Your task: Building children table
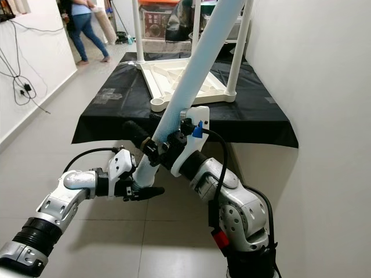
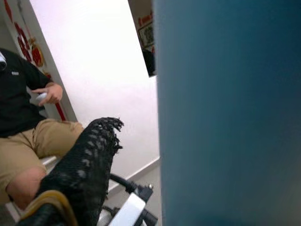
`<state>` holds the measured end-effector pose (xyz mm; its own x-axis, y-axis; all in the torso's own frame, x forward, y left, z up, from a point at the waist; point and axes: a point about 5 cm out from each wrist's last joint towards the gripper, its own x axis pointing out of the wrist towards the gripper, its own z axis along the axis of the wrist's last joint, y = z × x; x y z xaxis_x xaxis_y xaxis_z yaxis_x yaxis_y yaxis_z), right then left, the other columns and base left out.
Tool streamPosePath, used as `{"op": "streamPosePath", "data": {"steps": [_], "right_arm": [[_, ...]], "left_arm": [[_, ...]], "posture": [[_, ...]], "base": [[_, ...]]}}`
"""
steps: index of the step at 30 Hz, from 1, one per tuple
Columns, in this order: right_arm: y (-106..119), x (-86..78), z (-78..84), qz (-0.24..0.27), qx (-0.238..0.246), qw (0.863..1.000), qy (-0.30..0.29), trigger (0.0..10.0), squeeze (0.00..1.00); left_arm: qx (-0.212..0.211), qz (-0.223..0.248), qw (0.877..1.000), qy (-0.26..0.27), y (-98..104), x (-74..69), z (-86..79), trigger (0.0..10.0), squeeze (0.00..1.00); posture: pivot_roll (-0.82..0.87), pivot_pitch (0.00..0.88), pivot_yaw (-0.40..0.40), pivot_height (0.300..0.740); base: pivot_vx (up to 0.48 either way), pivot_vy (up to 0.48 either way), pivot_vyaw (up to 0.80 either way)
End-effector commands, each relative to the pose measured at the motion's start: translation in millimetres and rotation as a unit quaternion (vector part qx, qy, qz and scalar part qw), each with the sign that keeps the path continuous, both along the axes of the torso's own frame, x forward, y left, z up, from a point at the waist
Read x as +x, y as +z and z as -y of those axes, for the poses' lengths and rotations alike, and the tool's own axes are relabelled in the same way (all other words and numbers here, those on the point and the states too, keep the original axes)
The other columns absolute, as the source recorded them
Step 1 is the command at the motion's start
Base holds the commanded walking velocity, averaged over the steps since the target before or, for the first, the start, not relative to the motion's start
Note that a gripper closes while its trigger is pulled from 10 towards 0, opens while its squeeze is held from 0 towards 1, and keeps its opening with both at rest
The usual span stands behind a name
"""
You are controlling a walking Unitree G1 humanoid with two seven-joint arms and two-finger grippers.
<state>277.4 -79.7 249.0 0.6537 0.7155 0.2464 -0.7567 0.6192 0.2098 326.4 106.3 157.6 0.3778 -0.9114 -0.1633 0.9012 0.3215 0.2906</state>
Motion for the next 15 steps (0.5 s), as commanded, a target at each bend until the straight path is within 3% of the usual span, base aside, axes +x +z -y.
{"op": "streamPosePath", "data": {"steps": [1, 10, 11, 12, 13, 14, 15], "right_arm": [[-6.3, 1.5, -2.0, -0.013, -0.005, 1.0, -0.001, 10.0, 0.0], [-3.1, 6.2, -5.7, -0.009, 0.019, 1.0, -0.014, 10.0, 0.0], [-3.0, 7.1, -6.3, -0.009, 0.024, 1.0, -0.017, 7.2, 0.0], [-3.0, 7.7, -6.6, -0.01, 0.027, 0.999, -0.02, 7.2, 0.0], [-2.2, 8.6, -6.9, -0.009, 0.033, 0.999, -0.023, 4.4, 0.0], [-2.2, 8.6, -6.9, -0.009, 0.033, 0.999, -0.023, 4.4, 0.0], [-1.4, 9.2, -7.3, -0.008, 0.039, 0.999, -0.025, 2.3, 0.0]], "left_arm": [[0.007, 0.009, 1.0, -0.008, 3.5, 0.9, 0.8, 10.0, 0.0], [0.008, 0.005, 1.0, -0.015, -0.3, -1.5, 4.7, 10.0, 0.0], [0.008, 0.006, 1.0, -0.016, -0.2, -1.5, 5.0, 10.0, 0.0], [0.008, 0.006, 1.0, -0.016, -0.2, -1.5, 5.1, 10.0, 0.0], [0.008, 0.005, 1.0, -0.016, -0.2, -1.5, 5.1, 10.0, 0.0], [0.008, 0.005, 1.0, -0.016, -0.2, -1.5, 5.1, 10.0, 0.0], [0.009, 0.005, 1.0, -0.017, -0.4, -1.5, 5.1, 10.0, 0.0]], "posture": [[0.03, 0.0, -0.052, 0.74], [0.03, 0.0, -0.05, 0.74], [0.03, 0.0, -0.05, 0.74], [0.03, 0.0, -0.05, 0.74], [0.03, 0.0, -0.05, 0.74], [0.03, 0.0, -0.05, 0.74], [0.03, 0.0, -0.05, 0.74]], "base": [[0.0, 0.0, 0.0], [0.0, 0.0, 0.0], [0.0, 0.0, 0.0], [0.0, 0.0, 0.0], [0.0, 0.0, 0.0], [0.0, 0.0, 0.0], [0.0, 0.0, 0.0]]}}
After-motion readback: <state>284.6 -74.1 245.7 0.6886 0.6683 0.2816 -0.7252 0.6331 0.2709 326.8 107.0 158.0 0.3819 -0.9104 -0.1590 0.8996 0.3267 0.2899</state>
